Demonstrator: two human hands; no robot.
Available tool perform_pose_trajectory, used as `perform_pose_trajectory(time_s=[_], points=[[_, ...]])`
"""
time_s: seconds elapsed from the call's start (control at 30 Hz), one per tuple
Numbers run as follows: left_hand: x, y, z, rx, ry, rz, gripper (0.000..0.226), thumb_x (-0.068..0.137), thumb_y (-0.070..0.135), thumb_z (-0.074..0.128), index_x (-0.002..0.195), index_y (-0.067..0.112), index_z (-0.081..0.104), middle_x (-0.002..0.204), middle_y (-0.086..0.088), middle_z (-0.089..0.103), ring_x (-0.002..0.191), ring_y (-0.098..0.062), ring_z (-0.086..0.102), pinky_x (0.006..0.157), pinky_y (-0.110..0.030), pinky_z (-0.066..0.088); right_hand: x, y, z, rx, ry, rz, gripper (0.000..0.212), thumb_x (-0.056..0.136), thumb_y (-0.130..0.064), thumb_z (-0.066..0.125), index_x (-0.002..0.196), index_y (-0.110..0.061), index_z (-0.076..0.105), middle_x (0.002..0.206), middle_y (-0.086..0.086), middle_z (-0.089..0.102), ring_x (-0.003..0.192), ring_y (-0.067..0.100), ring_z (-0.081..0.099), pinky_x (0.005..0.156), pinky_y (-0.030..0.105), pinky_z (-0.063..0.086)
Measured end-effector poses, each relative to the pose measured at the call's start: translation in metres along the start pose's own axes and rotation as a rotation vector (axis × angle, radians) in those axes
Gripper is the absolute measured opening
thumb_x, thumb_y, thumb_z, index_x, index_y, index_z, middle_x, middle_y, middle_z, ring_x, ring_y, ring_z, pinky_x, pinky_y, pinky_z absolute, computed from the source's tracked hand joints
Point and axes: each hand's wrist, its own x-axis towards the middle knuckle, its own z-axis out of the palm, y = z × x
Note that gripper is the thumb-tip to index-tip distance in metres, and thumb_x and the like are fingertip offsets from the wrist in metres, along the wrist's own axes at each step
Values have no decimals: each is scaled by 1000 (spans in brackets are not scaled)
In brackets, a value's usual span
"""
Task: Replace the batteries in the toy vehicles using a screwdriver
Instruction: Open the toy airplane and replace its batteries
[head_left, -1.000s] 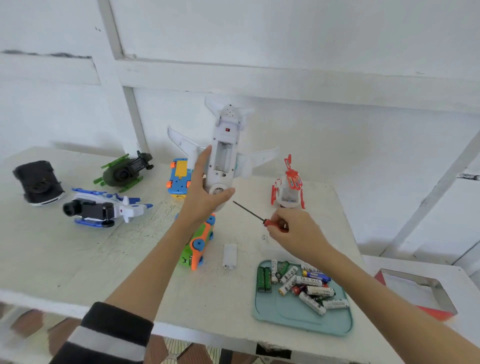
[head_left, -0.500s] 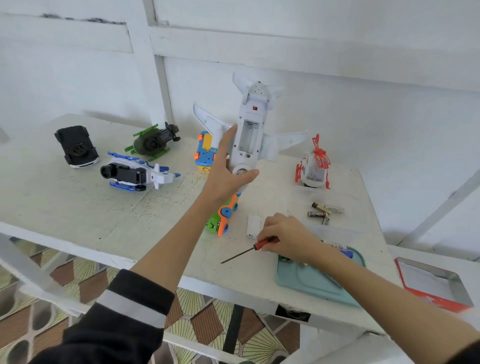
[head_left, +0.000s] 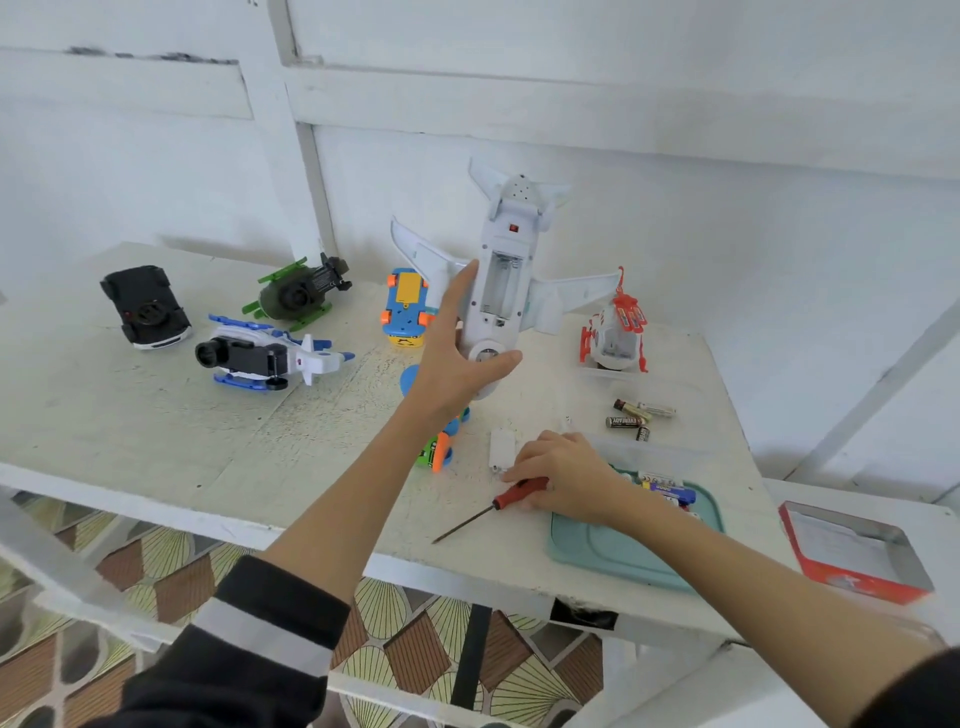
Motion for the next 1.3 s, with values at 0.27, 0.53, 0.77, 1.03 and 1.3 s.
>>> perform_pose_trajectory(time_s=[0.27,0.53,0.77,1.03,1.3], points=[[5,-1,25,-9,-59,4,90,81,-8,71,142,42,28,141,17,46,96,-6,64,82,-25,55,-35,32,-28,195,128,44,23,77,-11,72,99,-17,73,104,-1,66,91,16,47,85,30,38],[8,-2,59,-29,-118,-10,88,80,-10,70,142,36,28,125,30,51,96,3,64,77,-17,52,-67,44,-21,50,21,126,15,77,-18,73,92,-19,74,103,0,60,99,18,50,80,30,42],[10,-7,69,-26,-147,-14,88,81,-11,69,143,36,27,129,24,50,97,2,64,76,-17,52,-66,36,-13,-23,-18,83,23,80,-19,70,103,-21,72,106,6,51,101,20,42,78,32,39],[11,-9,68,-48,-123,-23,87,81,-10,69,141,37,28,127,27,50,99,2,64,76,-17,52,-64,42,-13,305,146,101,11,77,-9,71,87,-14,71,89,-4,53,86,12,44,76,22,34],[15,-15,60,-65,-77,-36,91,76,2,77,141,45,30,138,8,53,103,-7,65,79,-20,53,-63,29,-88,1062,678,200,17,85,1,61,93,-14,64,79,2,64,68,12,56,64,21,49]])
